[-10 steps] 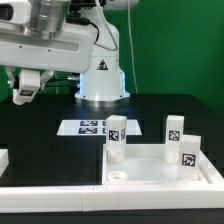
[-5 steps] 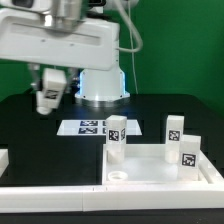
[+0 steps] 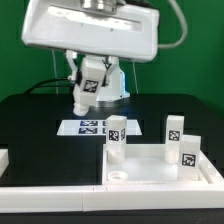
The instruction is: Assemble square table
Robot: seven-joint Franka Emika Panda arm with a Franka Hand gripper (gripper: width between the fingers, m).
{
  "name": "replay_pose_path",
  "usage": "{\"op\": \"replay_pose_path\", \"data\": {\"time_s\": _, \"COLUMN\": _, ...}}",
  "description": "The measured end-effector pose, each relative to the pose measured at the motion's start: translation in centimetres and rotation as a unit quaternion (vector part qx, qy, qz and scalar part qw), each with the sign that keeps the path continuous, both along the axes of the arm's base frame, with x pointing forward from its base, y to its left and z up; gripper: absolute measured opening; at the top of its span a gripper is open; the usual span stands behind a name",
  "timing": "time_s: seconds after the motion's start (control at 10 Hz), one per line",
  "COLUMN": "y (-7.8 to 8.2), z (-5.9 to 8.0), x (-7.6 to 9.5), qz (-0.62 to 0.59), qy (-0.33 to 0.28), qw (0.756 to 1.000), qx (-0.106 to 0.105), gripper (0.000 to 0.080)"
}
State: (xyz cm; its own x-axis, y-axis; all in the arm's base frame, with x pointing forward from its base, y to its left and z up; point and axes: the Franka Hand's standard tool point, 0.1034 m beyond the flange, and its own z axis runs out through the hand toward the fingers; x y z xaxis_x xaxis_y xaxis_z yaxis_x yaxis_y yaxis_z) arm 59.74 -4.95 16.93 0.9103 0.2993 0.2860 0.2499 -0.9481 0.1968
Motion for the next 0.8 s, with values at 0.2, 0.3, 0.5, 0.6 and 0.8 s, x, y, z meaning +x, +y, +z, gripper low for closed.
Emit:
{"op": "replay_pose_path", "data": {"time_s": 0.2, "y": 0.0, "z": -0.2, "x": -0.2, "qz": 0.0, "qy": 0.002, "qw": 1.0, "qx": 0.0, "gripper": 0.0281}}
{"op": "replay_pose_path", "data": {"time_s": 0.3, "y": -0.2, "z": -0.6, "x": -0.6, "qz": -0.001, "qy": 0.009, "qw": 1.0, "qx": 0.002, "gripper": 0.0281}}
{"op": "replay_pose_path", "data": {"time_s": 0.5, "y": -0.8, "z": -3.1, "x": -3.5, "qz": -0.036, "qy": 0.07, "qw": 0.996, "qx": 0.05, "gripper": 0.0281}}
{"op": "replay_pose_path", "data": {"time_s": 0.6, "y": 0.3, "z": -3.3, "x": -3.5, "qz": -0.04, "qy": 0.08, "qw": 0.993, "qx": 0.072, "gripper": 0.0281}}
{"op": "replay_pose_path", "data": {"time_s": 0.8, "y": 2.2, "z": -3.6, "x": -1.9, "qz": -0.06, "qy": 0.064, "qw": 0.991, "qx": 0.099, "gripper": 0.0281}}
